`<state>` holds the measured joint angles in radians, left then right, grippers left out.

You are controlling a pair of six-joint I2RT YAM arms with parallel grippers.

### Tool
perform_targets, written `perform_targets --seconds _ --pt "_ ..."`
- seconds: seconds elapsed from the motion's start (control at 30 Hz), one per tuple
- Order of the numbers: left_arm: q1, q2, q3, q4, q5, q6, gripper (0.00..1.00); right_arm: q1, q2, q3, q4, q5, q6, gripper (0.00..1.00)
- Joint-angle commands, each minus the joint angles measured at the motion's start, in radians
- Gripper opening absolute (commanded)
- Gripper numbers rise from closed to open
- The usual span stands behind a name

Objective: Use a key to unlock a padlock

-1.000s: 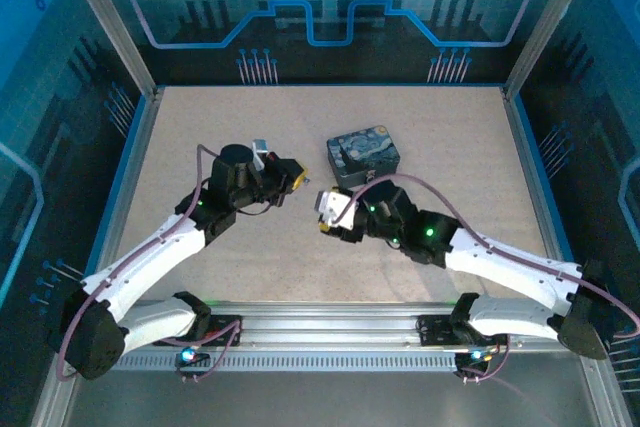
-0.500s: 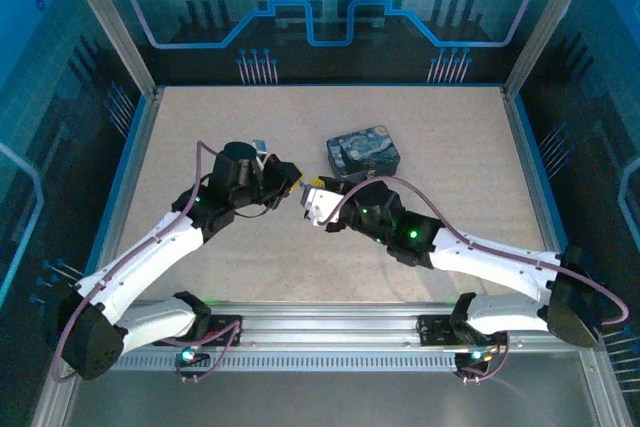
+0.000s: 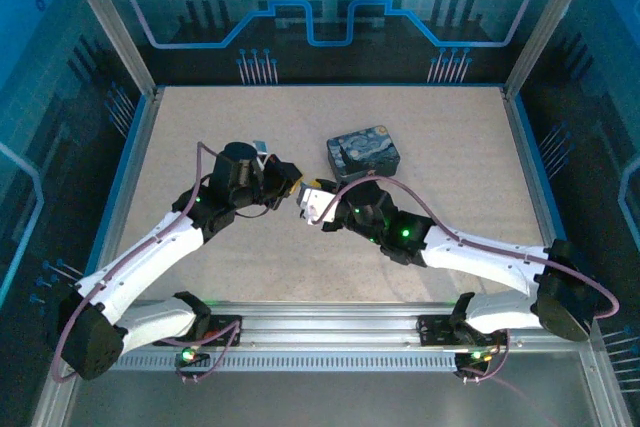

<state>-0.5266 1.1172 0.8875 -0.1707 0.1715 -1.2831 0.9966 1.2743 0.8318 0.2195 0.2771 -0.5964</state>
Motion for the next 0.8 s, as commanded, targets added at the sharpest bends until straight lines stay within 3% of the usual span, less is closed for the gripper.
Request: perform_targets --seconds 0.0,0.3,0.77 --pt "-0.009 0.003 -0.007 0.025 0.006 -0.004 0.0 0.014 0.007 0.041 0.044 0.017 -0.012 0.25" --pt "-0.009 0.011 -0.013 0.033 0.014 -0.011 0.0 0.014 0.018 0.042 0.044 0.005 -0.026 0.25" --pt "-0.014 0.019 -0.011 0.045 0.02 -0.02 0.0 0.013 0.048 0.086 0.032 0.019 -0.046 0.16"
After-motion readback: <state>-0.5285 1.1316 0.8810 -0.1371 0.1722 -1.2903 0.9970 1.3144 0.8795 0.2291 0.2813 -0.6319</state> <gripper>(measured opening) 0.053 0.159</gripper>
